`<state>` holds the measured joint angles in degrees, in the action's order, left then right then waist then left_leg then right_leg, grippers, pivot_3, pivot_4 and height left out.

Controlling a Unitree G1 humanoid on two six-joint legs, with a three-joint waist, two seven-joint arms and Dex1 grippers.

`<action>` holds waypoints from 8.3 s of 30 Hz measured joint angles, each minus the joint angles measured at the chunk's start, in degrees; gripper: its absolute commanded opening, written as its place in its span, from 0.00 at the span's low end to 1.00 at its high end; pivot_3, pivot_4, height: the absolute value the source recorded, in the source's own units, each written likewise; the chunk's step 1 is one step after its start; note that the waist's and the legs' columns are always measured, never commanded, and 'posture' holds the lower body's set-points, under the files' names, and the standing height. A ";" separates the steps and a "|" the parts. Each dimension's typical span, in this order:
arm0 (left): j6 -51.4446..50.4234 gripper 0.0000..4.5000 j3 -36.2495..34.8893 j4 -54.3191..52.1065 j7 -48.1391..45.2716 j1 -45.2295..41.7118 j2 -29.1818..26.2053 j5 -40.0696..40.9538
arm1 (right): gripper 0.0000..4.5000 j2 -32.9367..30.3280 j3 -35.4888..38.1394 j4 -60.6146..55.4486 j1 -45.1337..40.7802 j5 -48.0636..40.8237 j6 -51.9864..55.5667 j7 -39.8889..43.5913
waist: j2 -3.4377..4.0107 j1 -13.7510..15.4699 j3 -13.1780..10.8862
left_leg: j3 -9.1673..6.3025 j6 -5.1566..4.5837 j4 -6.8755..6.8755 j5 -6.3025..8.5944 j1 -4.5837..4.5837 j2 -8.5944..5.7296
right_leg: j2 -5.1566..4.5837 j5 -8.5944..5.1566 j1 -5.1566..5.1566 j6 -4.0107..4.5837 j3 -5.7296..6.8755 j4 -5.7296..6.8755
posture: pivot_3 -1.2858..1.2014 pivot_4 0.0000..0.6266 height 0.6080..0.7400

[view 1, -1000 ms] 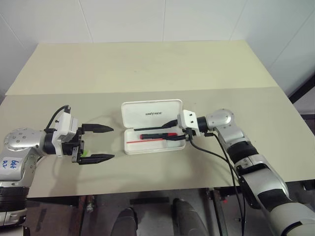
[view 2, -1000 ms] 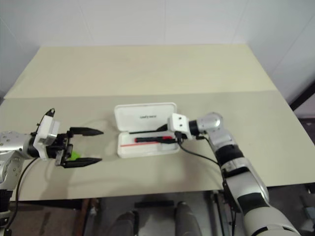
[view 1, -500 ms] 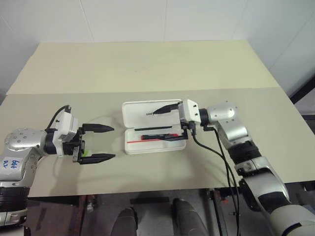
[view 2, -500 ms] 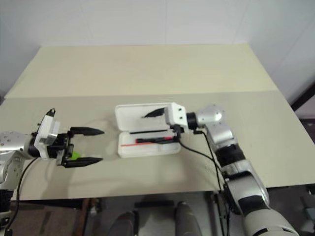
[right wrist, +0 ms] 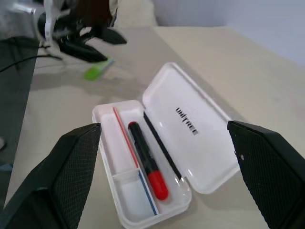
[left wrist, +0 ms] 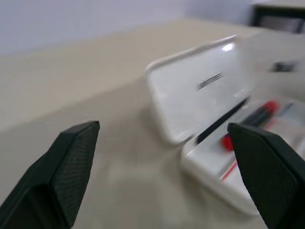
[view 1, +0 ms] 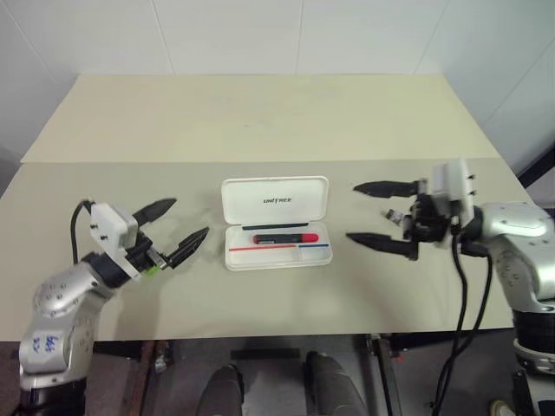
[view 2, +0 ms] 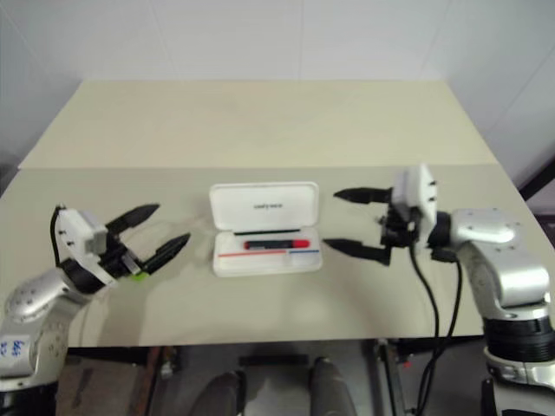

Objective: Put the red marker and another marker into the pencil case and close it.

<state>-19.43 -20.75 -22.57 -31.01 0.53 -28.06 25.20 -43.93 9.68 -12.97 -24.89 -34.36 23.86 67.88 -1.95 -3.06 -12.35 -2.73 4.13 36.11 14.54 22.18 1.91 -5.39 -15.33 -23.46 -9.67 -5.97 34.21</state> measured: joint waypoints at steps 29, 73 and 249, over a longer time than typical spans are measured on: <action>-42.00 1.00 -2.57 -26.48 43.06 4.94 22.83 -11.96 | 0.99 -0.08 -7.10 4.03 -1.94 2.87 -5.13 6.52 | -0.30 0.08 0.12 | 0.04 -0.04 0.19 -0.05 0.08 -0.05 | 0.00 -0.16 0.17 0.71 -0.04 -0.51 | 0.52 0.24 1.00; -29.15 0.22 -4.88 -14.39 36.45 -8.28 21.22 -12.36 | 1.00 1.88 -7.01 1.92 -1.61 2.90 -6.69 2.05 | -0.32 0.91 0.11 | 0.06 -0.03 0.11 -0.06 0.13 -0.05 | -0.01 -0.10 0.17 0.70 -0.03 -0.67 | 0.52 0.24 1.00; -16.11 1.00 19.30 22.45 -51.41 -47.57 -14.27 11.83 | 1.00 1.92 -6.03 46.66 -7.76 18.81 -23.19 -5.34 | -0.08 -0.39 -0.04 | 0.06 -0.15 -0.07 -0.09 0.14 -0.02 | 0.03 0.32 0.02 -0.15 -0.03 -0.34 | 0.52 0.24 1.00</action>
<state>-35.53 -1.45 -0.12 -82.42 -47.04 -42.33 37.03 -42.01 3.65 33.69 -32.65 -15.55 0.67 62.54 -2.03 -3.45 -12.38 -2.67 3.99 36.04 14.45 22.32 1.89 -5.36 -15.02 -23.44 -9.83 -6.00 33.87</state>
